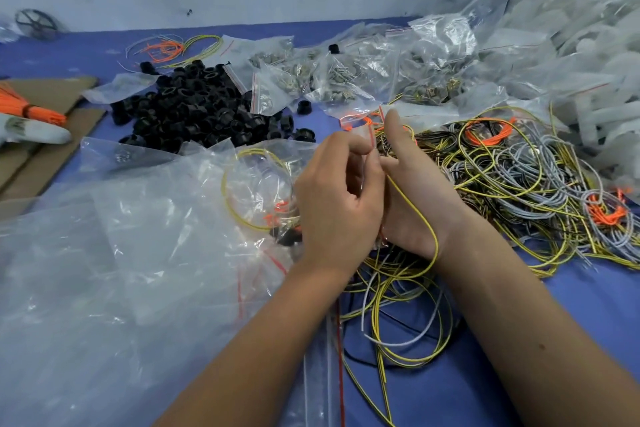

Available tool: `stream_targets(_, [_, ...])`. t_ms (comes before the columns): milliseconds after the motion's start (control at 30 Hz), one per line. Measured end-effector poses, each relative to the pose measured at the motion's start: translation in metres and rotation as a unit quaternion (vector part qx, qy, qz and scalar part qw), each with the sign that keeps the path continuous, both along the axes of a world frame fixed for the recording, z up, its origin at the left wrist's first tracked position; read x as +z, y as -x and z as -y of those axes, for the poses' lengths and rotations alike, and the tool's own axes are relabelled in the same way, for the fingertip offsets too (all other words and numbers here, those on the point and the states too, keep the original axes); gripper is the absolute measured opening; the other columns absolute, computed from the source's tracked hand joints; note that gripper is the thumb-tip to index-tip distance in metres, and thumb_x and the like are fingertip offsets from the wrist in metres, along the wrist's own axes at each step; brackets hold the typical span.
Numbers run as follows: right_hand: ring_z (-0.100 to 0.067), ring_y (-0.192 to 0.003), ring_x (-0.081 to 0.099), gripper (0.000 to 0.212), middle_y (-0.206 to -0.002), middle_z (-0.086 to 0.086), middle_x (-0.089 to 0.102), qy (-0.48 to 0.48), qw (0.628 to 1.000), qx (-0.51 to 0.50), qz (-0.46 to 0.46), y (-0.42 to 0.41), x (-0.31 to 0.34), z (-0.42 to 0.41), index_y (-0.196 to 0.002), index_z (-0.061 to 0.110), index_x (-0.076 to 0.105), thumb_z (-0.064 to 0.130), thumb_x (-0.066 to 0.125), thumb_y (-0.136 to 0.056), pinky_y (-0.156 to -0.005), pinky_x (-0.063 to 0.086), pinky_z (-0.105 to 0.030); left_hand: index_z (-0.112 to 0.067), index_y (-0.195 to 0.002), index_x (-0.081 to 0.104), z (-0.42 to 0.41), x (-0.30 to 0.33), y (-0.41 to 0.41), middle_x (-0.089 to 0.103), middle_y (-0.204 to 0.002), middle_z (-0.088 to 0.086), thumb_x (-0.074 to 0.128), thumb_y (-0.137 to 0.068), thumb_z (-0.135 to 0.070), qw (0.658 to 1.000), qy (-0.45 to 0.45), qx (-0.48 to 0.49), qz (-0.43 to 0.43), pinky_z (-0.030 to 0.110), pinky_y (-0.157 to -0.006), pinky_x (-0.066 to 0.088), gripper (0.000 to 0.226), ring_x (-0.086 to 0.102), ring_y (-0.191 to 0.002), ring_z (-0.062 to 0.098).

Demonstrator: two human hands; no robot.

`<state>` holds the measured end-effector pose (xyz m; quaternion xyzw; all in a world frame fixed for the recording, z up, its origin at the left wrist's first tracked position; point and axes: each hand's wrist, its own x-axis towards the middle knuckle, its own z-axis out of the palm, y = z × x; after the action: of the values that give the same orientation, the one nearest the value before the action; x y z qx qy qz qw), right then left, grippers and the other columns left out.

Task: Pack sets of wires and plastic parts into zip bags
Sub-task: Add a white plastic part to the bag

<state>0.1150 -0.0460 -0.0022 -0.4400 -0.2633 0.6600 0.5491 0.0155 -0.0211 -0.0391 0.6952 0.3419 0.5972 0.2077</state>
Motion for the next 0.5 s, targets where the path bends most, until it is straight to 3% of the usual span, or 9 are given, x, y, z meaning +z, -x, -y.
stream_targets(133, [-0.019, -0.094, 0.075, 0.075, -0.1, -0.007, 0.076, 0.004, 0.998, 0.057, -0.018, 0.006, -0.001, 0.0, -0.096, 0.014, 0.08, 0.076, 0.038, -0.095, -0.083, 0.061, -0.031, -0.013, -0.091, 0.062, -0.004, -0.003, 0.0, 0.067, -0.079, 0.0, 0.063, -0.097, -0.018, 1.0, 0.025, -0.005, 0.018, 0.045, -0.067, 0.052, 0.008, 0.067, -0.073, 0.022])
stream_targets(300, [-0.011, -0.078, 0.075, 0.072, -0.087, -0.002, 0.078, -0.013, 1.0, 0.026, -0.009, 0.009, -0.007, -0.013, -0.073, 0.017, 0.083, 0.067, 0.038, -0.098, -0.074, 0.057, -0.025, -0.017, -0.089, 0.06, -0.008, -0.003, 0.0, 0.066, -0.076, -0.004, 0.063, -0.096, -0.02, 0.998, 0.041, 0.016, 0.037, 0.045, -0.065, 0.053, 0.009, 0.066, -0.07, 0.022])
stream_targets(367, [-0.011, -0.076, 0.074, 0.066, -0.083, 0.001, 0.078, -0.032, 0.999, 0.017, 0.008, 0.009, -0.012, -0.014, -0.072, 0.021, 0.083, 0.062, 0.04, -0.101, -0.083, 0.057, -0.031, -0.017, -0.088, 0.06, -0.01, -0.004, -0.001, 0.065, -0.074, -0.006, 0.064, -0.097, -0.021, 0.998, 0.049, 0.023, 0.045, 0.043, -0.062, 0.052, 0.01, 0.066, -0.067, 0.019])
stream_targets(400, [-0.011, -0.077, 0.073, 0.061, -0.083, 0.002, 0.078, -0.055, 0.997, 0.004, 0.056, 0.01, -0.013, -0.012, -0.074, 0.024, 0.083, 0.058, 0.042, -0.103, -0.086, 0.057, -0.033, -0.018, -0.087, 0.06, -0.011, -0.004, -0.001, 0.064, -0.073, -0.006, 0.064, -0.097, -0.022, 0.997, 0.054, 0.025, 0.051, 0.043, -0.061, 0.052, 0.012, 0.065, -0.066, 0.019])
stream_targets(433, [-0.009, -0.073, 0.07, 0.057, -0.078, 0.005, 0.076, -0.085, 0.986, -0.018, 0.144, 0.01, -0.014, -0.009, -0.075, 0.024, 0.083, 0.054, 0.044, -0.105, -0.079, 0.058, -0.031, -0.018, -0.086, 0.06, -0.012, -0.004, -0.001, 0.064, -0.072, -0.006, 0.064, -0.098, -0.023, 0.996, 0.062, 0.027, 0.057, 0.043, -0.06, 0.051, 0.013, 0.065, -0.065, 0.02])
stream_targets(500, [-0.002, -0.058, 0.055, 0.056, -0.058, 0.01, 0.064, -0.159, 0.91, -0.106, 0.369, 0.009, -0.014, -0.006, -0.065, 0.018, 0.074, 0.045, 0.049, -0.107, -0.057, 0.047, -0.026, -0.018, -0.086, 0.06, -0.014, -0.003, -0.002, 0.063, -0.071, -0.007, 0.063, -0.099, -0.025, 0.994, 0.079, 0.028, 0.068, 0.042, -0.059, 0.051, 0.016, 0.064, -0.063, 0.018])
